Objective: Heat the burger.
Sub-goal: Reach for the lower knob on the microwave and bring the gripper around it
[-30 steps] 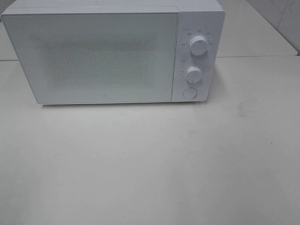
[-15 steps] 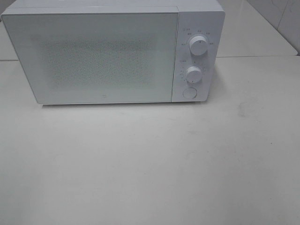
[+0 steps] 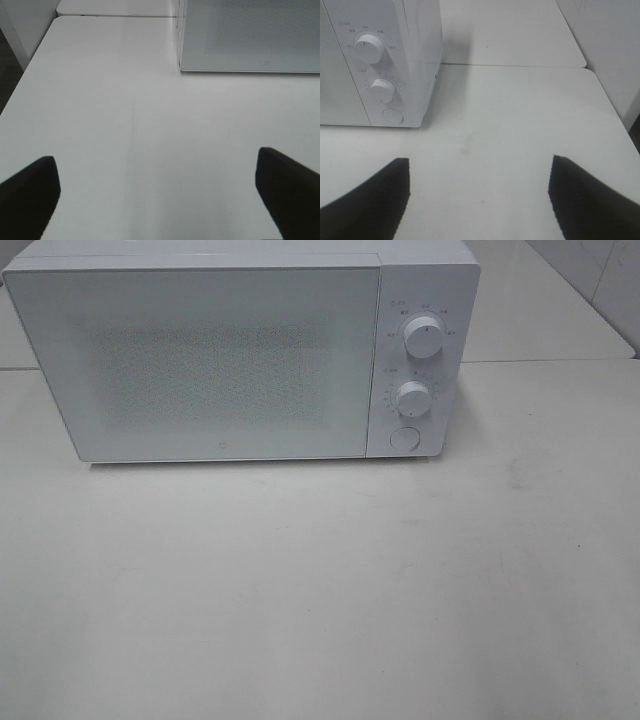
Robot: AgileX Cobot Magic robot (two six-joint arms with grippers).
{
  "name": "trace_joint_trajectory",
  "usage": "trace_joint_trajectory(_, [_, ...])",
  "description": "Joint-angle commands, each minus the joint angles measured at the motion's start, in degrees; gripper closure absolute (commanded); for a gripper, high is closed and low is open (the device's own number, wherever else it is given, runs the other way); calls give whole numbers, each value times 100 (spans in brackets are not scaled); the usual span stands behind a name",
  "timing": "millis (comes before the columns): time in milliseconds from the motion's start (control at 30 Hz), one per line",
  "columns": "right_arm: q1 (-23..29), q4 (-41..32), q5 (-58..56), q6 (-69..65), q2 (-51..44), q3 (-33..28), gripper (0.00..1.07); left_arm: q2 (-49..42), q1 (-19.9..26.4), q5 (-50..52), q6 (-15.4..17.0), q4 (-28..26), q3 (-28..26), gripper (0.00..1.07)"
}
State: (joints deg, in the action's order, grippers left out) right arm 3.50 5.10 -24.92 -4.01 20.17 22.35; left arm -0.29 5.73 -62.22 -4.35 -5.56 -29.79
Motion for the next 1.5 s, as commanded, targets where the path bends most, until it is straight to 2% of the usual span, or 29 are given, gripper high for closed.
trace_joint_trajectory(33, [-46,0,802,-57,321,-183,32,-149,0,97,40,-6,17,7])
trace_joint_trajectory(267, [-46,0,1874,-57,980,-435,32,-149,0,97,40,-6,17,7])
trace_joint_trajectory(467, [-46,0,2492,-57,1507,-447,32,-149,0,97,40,-6,17,7])
trace_joint_trajectory(567, [-46,0,3386,-155,2051,-447,32,-149,0,97,40,-6,17,7])
trace_joint_trajectory(667, [-46,0,3547,-172,2137,-447,32,-149,0,97,40,-6,17,7])
trace_joint_trajectory(867, [-46,0,4950,-183,2956,-447,32,-149,0,97,40,-6,17,7])
trace_joint_trajectory(1200, [-46,6,6251,23,3925,-447,32,-143,0,97,40,-6,17,7])
trace_joint_trajectory(1367, [11,-413,6847,361,4509,-447,32,-109,0,97,40,-6,17,7])
trace_joint_trajectory(1433, [321,-859,7202,756,4819,-453,32,-109,0,97,40,-6,17,7])
trace_joint_trajectory(1500, [470,-1014,7351,951,4939,-453,32,-109,0,97,40,-6,17,7])
